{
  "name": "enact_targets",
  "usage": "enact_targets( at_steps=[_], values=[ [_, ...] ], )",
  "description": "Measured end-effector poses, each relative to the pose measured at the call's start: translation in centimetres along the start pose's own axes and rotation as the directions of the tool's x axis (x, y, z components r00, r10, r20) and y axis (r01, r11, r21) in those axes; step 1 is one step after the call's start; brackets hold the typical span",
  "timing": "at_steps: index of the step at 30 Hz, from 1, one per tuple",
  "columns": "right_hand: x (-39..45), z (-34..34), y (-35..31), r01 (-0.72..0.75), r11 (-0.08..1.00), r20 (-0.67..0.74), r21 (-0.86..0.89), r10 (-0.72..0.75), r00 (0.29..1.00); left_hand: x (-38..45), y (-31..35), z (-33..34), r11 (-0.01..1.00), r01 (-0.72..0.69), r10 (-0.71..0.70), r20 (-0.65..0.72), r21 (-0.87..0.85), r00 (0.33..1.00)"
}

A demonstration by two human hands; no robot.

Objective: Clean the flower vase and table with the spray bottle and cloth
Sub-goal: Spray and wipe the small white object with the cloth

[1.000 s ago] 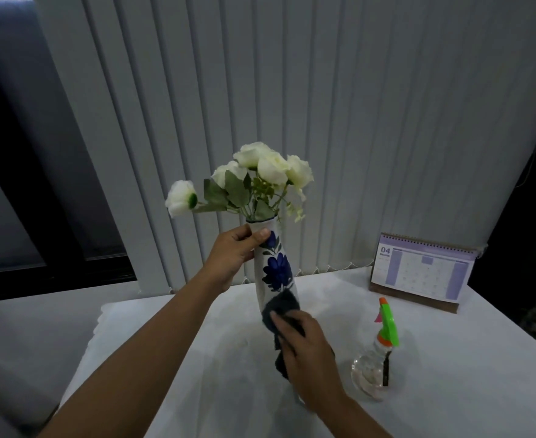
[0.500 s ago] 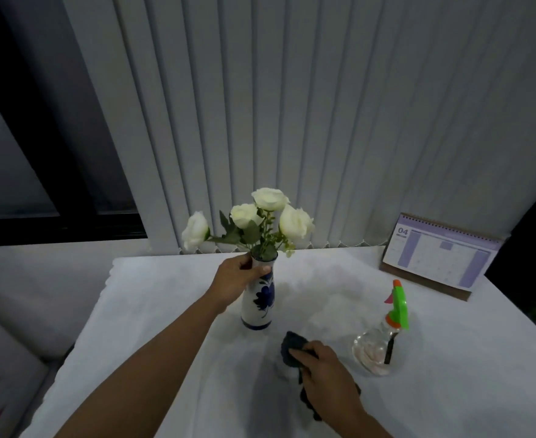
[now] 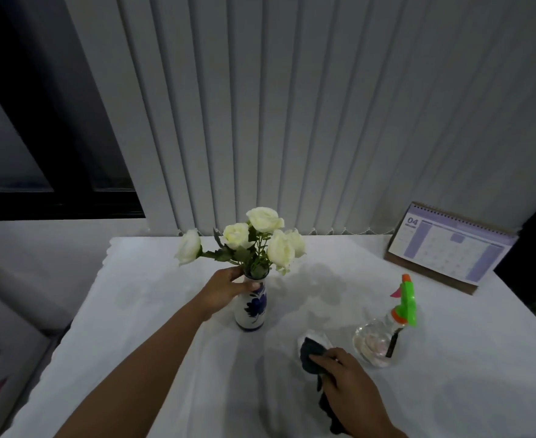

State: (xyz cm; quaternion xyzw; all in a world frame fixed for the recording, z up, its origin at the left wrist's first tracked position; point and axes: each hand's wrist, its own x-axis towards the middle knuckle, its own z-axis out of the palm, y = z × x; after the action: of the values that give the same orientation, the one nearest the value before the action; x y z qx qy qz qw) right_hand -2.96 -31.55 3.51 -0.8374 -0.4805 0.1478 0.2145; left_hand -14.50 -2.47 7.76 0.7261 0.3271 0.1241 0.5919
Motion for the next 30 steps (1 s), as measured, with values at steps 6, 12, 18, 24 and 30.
enact_targets(
  at_steps=[6,12,18,24,30],
  values=[
    [-0.8,-0.8,1.6,-0.055,0.998,-0.011,0.030,0.055,0.998,0.2,0.0,-0.9,0.999,0.044,-0.043,-0.019,0.013,0.999],
    [-1.5,-1.8,3.1,-0.034,0.998,-0.033,0.054,0.036,0.999,-1.5,-1.2,0.6,0.996,0.082,-0.077,-0.163,0.026,0.984],
    [-1.3,-2.5,3.8,-0.041,0.999,-0.116,0.025,0.044,0.992,-3.6,-2.0,2.3,0.994,0.109,-0.104,-0.392,-0.008,0.914],
    [-2.4,-2.4,5.6,-0.019,1.000,-0.073,0.014,0.020,0.997,-7.6,-4.9,6.9,0.971,0.240,-0.204,-0.576,-0.013,0.792],
    [-2.8,-1.4,6.7,-0.030,0.999,-0.053,-0.044,0.027,0.998,-8.5,-7.3,12.0,0.943,0.316,-0.262,-0.356,0.100,0.897]
  ],
)
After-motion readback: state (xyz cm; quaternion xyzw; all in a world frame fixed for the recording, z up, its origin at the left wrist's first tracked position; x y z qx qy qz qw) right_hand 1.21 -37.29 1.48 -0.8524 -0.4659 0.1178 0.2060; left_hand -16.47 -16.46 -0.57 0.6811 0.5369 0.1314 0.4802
